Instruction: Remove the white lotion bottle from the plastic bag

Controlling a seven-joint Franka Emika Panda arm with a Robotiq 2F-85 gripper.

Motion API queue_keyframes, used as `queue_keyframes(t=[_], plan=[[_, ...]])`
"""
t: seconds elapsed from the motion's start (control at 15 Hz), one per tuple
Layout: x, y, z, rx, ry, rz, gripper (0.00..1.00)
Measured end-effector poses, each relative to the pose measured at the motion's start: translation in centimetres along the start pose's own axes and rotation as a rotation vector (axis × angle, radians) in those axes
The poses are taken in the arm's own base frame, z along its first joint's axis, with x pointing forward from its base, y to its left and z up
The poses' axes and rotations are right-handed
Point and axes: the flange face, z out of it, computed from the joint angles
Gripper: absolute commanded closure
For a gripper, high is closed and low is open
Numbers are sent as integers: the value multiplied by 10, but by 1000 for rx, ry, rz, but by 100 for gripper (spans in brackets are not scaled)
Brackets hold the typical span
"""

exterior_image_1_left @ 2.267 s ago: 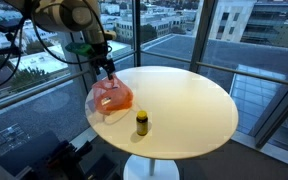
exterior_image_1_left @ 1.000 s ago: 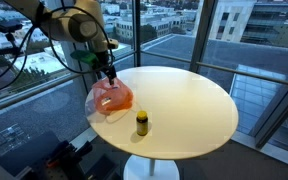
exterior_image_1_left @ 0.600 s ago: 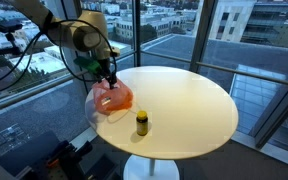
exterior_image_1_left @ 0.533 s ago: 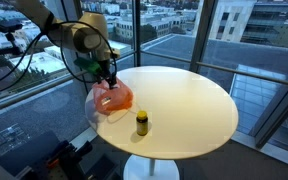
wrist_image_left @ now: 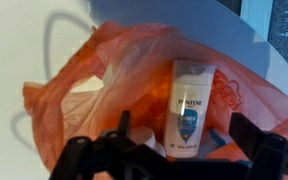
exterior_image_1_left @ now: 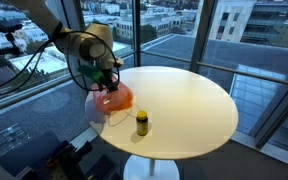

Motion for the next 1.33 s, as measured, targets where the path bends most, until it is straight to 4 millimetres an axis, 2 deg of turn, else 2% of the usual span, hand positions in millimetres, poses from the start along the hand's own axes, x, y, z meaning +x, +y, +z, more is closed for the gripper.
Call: queue_keyframes(t=[0.53, 1.33], plan=[[6, -5, 13, -26, -18, -37, 0], [19, -41, 30, -126, -4, -66, 0]])
